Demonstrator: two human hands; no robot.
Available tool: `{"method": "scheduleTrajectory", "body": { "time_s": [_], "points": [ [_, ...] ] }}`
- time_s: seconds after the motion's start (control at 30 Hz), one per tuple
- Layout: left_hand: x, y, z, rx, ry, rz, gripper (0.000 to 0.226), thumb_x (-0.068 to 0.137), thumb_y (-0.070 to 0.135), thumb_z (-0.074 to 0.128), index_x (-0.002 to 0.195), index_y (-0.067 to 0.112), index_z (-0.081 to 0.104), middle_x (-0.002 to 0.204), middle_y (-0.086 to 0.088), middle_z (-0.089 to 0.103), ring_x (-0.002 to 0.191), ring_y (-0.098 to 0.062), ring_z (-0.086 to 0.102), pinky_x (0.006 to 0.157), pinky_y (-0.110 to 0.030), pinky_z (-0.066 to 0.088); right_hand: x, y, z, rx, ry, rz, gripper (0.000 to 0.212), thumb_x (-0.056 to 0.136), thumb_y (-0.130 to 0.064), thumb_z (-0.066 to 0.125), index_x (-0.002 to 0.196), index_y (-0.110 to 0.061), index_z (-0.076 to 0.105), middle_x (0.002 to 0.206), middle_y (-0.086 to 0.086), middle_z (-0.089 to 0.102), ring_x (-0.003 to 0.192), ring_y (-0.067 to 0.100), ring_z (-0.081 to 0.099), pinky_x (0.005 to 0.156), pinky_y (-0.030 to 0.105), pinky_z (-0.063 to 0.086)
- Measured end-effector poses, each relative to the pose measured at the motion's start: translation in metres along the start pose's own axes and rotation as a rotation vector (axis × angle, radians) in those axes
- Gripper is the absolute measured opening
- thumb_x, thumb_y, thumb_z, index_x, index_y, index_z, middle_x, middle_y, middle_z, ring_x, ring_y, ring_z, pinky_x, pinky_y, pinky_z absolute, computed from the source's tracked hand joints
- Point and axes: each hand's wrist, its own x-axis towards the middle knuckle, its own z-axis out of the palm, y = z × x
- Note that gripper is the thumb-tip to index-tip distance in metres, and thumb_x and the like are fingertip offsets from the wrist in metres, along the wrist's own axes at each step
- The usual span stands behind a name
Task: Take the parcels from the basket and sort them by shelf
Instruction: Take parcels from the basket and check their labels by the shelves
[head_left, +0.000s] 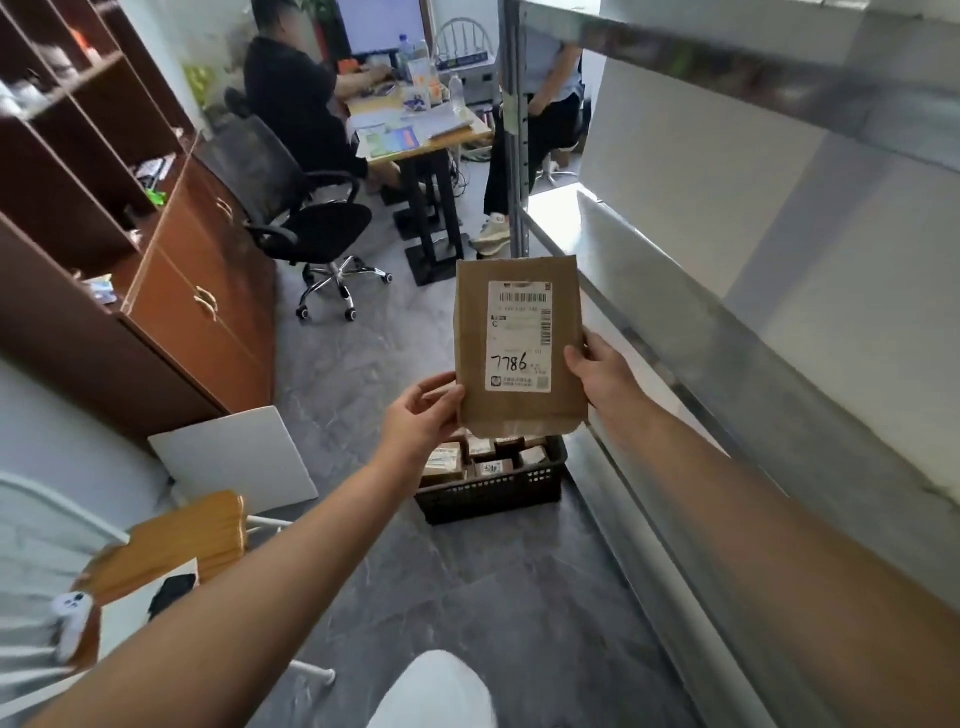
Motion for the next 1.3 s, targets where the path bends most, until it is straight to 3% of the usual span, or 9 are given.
{"method": "scheduleTrajectory", "body": {
  "time_s": [0.07, 0.13, 0.27, 0.47, 0.77, 0.87, 1.07, 1.2, 1.3],
  "points": [
    [0.008, 0.0, -0.002, -0.006, 0.01, -0.009, 0.032, 0.093, 0.01, 0.064, 0.124, 0.004, 0.058, 0.113, -0.014, 0.069, 0.102, -0.025, 0.068, 0.082, -0.03, 0.06, 0.014, 0.002, 0.006, -0.015, 0.026, 0.037, 0.035, 0.103, -0.018, 0.046, 0.137, -0.028, 0.046, 0.115, -0.003, 0.067, 0.102, 0.016, 0.066, 0.086, 0.036, 0.056],
    [0.019, -0.001, -0.005, -0.016, 0.027, -0.024, 0.033, 0.093, 0.009, 0.063, 0.125, 0.003, 0.057, 0.115, -0.015, 0.069, 0.104, -0.027, 0.067, 0.085, -0.032, 0.059, 0.026, 0.005, 0.012, 0.022, 0.047, 0.073, 0.036, 0.102, -0.017, 0.049, 0.134, -0.03, 0.04, 0.111, -0.001, 0.066, 0.099, 0.018, 0.067, 0.083, 0.039, 0.058],
    [0.052, -0.009, -0.014, -0.021, 0.06, -0.069, 0.033, 0.093, 0.01, 0.064, 0.124, 0.003, 0.058, 0.119, -0.02, 0.066, 0.109, -0.033, 0.066, 0.091, -0.041, 0.057, 0.055, 0.012, 0.023, 0.0, 0.06, 0.091, 0.029, 0.1, -0.017, 0.054, 0.121, -0.033, 0.042, 0.109, 0.003, 0.066, 0.096, 0.022, 0.069, 0.08, 0.042, 0.06],
    [0.122, -0.027, -0.033, -0.054, 0.082, -0.161, 0.026, 0.091, 0.013, 0.067, 0.117, 0.008, 0.063, 0.118, -0.018, 0.068, 0.11, -0.032, 0.066, 0.098, -0.047, 0.052, 0.116, 0.021, 0.049, -0.09, 0.098, 0.108, 0.027, 0.1, -0.019, 0.055, 0.122, -0.033, 0.047, 0.109, 0.002, 0.065, 0.093, 0.021, 0.068, 0.068, 0.038, 0.059],
    [0.25, -0.042, -0.091, -0.048, 0.099, -0.253, 0.031, 0.091, 0.013, 0.067, 0.122, 0.009, 0.062, 0.116, -0.011, 0.069, 0.105, -0.023, 0.069, 0.084, -0.031, 0.059, 0.231, 0.05, 0.121, -0.257, 0.128, 0.259, 0.04, 0.101, -0.02, 0.052, 0.138, -0.031, 0.043, 0.117, -0.001, 0.062, 0.101, 0.016, 0.062, 0.074, 0.034, 0.053],
    [0.287, -0.045, -0.11, -0.032, 0.089, -0.301, 0.029, 0.091, 0.011, 0.067, 0.12, 0.01, 0.063, 0.118, -0.013, 0.068, 0.108, -0.025, 0.068, 0.087, -0.032, 0.058, 0.26, 0.061, 0.141, -0.25, 0.153, 0.292, 0.039, 0.1, -0.015, 0.054, 0.135, -0.029, 0.046, 0.119, -0.003, 0.062, 0.1, 0.013, 0.061, 0.071, 0.03, 0.052],
    [0.35, -0.08, -0.124, 0.067, 0.047, -0.379, 0.023, 0.091, 0.01, 0.067, 0.113, 0.016, 0.066, 0.116, -0.01, 0.068, 0.112, -0.026, 0.065, 0.096, -0.041, 0.054, 0.302, 0.109, 0.15, -0.174, 0.232, 0.373, 0.044, 0.094, -0.008, 0.06, 0.13, -0.032, 0.052, 0.114, -0.007, 0.065, 0.111, 0.02, 0.062, 0.092, 0.046, 0.054],
    [0.378, -0.121, -0.117, 0.114, 0.012, -0.437, 0.024, 0.092, 0.006, 0.065, 0.115, 0.011, 0.063, 0.113, -0.01, 0.068, 0.107, -0.021, 0.064, 0.097, -0.039, 0.053, 0.324, 0.15, 0.141, -0.206, 0.313, 0.39, 0.05, 0.092, -0.005, 0.063, 0.135, -0.027, 0.053, 0.115, -0.01, 0.062, 0.112, 0.017, 0.06, 0.088, 0.035, 0.054],
    [0.399, -0.161, -0.115, 0.107, 0.011, -0.486, 0.025, 0.092, 0.006, 0.065, 0.115, 0.015, 0.063, 0.105, -0.005, 0.071, 0.091, -0.006, 0.068, 0.077, -0.023, 0.057, 0.346, 0.19, 0.13, -0.255, 0.313, 0.395, 0.05, 0.091, -0.006, 0.065, 0.136, -0.025, 0.053, 0.127, -0.007, 0.061, 0.108, 0.009, 0.06, 0.076, 0.021, 0.05]
  ]
}}
